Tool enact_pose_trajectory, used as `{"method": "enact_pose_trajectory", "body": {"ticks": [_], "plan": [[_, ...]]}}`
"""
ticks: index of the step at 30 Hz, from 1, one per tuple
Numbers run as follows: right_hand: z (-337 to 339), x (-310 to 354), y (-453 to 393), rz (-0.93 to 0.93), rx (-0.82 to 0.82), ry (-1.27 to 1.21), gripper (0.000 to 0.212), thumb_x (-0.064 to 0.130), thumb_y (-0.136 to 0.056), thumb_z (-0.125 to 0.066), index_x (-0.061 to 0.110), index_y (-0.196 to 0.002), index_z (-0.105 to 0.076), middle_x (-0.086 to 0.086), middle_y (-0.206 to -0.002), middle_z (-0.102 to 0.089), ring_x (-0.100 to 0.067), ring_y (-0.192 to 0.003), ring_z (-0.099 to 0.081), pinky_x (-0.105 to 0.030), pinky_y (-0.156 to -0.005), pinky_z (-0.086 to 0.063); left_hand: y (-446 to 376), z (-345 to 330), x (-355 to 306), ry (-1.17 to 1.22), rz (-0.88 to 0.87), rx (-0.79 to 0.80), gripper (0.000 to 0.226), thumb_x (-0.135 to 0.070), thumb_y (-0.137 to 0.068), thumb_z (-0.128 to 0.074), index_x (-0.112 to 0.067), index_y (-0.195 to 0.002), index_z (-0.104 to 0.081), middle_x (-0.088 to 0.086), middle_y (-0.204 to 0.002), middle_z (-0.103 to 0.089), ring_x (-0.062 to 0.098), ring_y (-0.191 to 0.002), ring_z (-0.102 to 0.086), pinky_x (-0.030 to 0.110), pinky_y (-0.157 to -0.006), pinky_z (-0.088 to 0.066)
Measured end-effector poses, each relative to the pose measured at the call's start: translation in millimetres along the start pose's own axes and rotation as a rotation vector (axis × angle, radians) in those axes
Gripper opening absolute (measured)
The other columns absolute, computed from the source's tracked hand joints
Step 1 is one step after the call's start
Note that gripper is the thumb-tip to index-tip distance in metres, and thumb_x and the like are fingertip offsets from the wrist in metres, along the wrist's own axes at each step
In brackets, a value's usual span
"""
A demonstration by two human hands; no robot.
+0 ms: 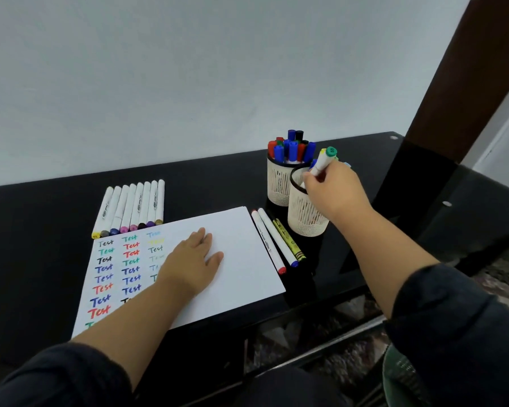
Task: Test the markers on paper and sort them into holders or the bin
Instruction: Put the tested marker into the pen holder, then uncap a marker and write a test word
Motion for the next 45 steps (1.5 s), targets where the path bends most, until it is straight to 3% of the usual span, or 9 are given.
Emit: {"method": "enact_pose_trajectory", "body": {"ticks": [7, 10, 15, 22, 26, 30, 35, 42, 45], "plan": [[-16.2, 4.2, -14.5, -0.047, 0.113, 0.146, 0.024, 0.026, -0.096, -0.042, 0.007, -0.085, -0.052, -0.003, -0.065, -0.048, -0.017, -0.058, -0.049, -0.026, -0.047, -0.036, 3.4, 4.0, -1.7, 0.023, -0.006, -0.054, 0.058, -0.043, -0.100, -0.028, -0.018, -0.151, -0.014, -0.007, -0.158, -0.002, 0.011, -0.145, -0.004, 0.025, -0.114, -0.004], [-15.4, 6.4, -16.4, -0.040, 0.083, 0.053, 0.015, 0.023, -0.092, -0.046, 0.011, -0.101, -0.044, -0.003, -0.076, -0.050, -0.014, -0.063, -0.049, -0.026, -0.050, -0.038, 3.0, 4.6, -1.6, 0.028, -0.006, -0.052, 0.059, -0.044, -0.100, -0.029, -0.018, -0.151, -0.014, -0.007, -0.158, -0.002, 0.011, -0.145, -0.005, 0.025, -0.114, -0.004], [-6.4, 5.2, -7.3, -0.004, -0.061, -0.126, 0.036, 0.020, -0.094, -0.054, 0.016, -0.123, -0.033, -0.007, -0.094, -0.056, -0.023, -0.080, -0.060, -0.039, -0.070, -0.054, 2.6, 4.4, -0.6, 0.033, -0.004, -0.039, 0.059, -0.045, -0.099, -0.029, -0.019, -0.151, -0.013, -0.008, -0.158, -0.001, 0.011, -0.145, -0.004, 0.025, -0.114, -0.004], [-23.0, 7.7, -10.9, 0.124, 0.088, 0.270, 0.029, 0.033, -0.100, -0.040, 0.008, -0.114, -0.043, -0.007, -0.088, -0.054, -0.023, -0.078, -0.051, -0.032, -0.060, -0.036, 4.2, 4.2, -1.6, 0.032, 0.001, -0.029, 0.059, -0.045, -0.100, -0.029, -0.019, -0.151, -0.014, -0.008, -0.158, -0.001, 0.011, -0.145, -0.004, 0.025, -0.114, -0.004], [-14.6, 11.9, -10.2, 0.158, 0.007, 0.140, 0.027, 0.026, -0.098, -0.045, 0.013, -0.121, -0.041, -0.006, -0.095, -0.056, -0.022, -0.084, -0.056, -0.032, -0.065, -0.042, 4.4, 4.5, -2.3, 0.020, 0.000, -0.017, 0.059, -0.045, -0.100, -0.028, -0.019, -0.151, -0.013, -0.008, -0.158, -0.001, 0.011, -0.145, -0.004, 0.025, -0.114, -0.004], [-8.5, 17.2, -8.5, 0.256, -0.012, 0.224, 0.027, 0.029, -0.095, -0.053, 0.011, -0.115, -0.050, -0.007, -0.111, -0.055, -0.021, -0.099, -0.053, -0.034, -0.080, -0.047, 5.4, 5.3, -2.9, -0.001, -0.003, 0.024, 0.059, -0.045, -0.100, -0.026, -0.018, -0.151, -0.010, -0.007, -0.158, 0.002, 0.011, -0.145, -0.002, 0.026, -0.114, -0.004], [2.8, 32.6, -10.5, 0.434, 0.001, 0.490, 0.034, 0.033, -0.098, -0.044, 0.009, -0.120, -0.056, -0.008, -0.119, -0.052, -0.023, -0.113, -0.045, -0.034, -0.089, -0.042, 5.0, 12.4, -0.4, -0.030, -0.008, 0.123, 0.061, -0.046, -0.100, -0.026, -0.017, -0.151, -0.010, -0.006, -0.158, 0.002, 0.012, -0.145, -0.004, 0.029, -0.115, -0.007], [-10.4, 68.0, -4.9, 0.742, 0.102, 0.773, 0.034, 0.033, -0.101, -0.034, 0.017, -0.124, -0.053, -0.003, -0.121, -0.054, -0.021, -0.113, -0.046, -0.033, -0.088, -0.040, 14.3, 28.7, 27.7, -0.078, 0.071, 0.138, 0.061, -0.046, -0.100, -0.024, -0.019, -0.151, -0.005, -0.006, -0.158, 0.006, 0.014, -0.145, -0.004, 0.032, -0.116, -0.008], [-27.2, 82.1, -2.9, 0.882, 0.110, 0.755, 0.028, 0.027, -0.099, -0.043, 0.012, -0.113, -0.062, -0.007, -0.109, -0.061, -0.028, -0.106, -0.053, -0.039, -0.082, -0.042, 21.7, 34.2, 50.0, -0.097, 0.107, 0.140, 0.061, -0.047, -0.100, -0.027, -0.020, -0.151, -0.007, -0.006, -0.158, 0.005, 0.014, -0.145, -0.005, 0.034, -0.116, -0.010]]}}
Point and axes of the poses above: each hand's wrist, its own y-axis away from the middle knuckle, its own z-axis out of the back of the hand, x = y × z, the point moved 6 cm from there along -y, towards the middle knuckle
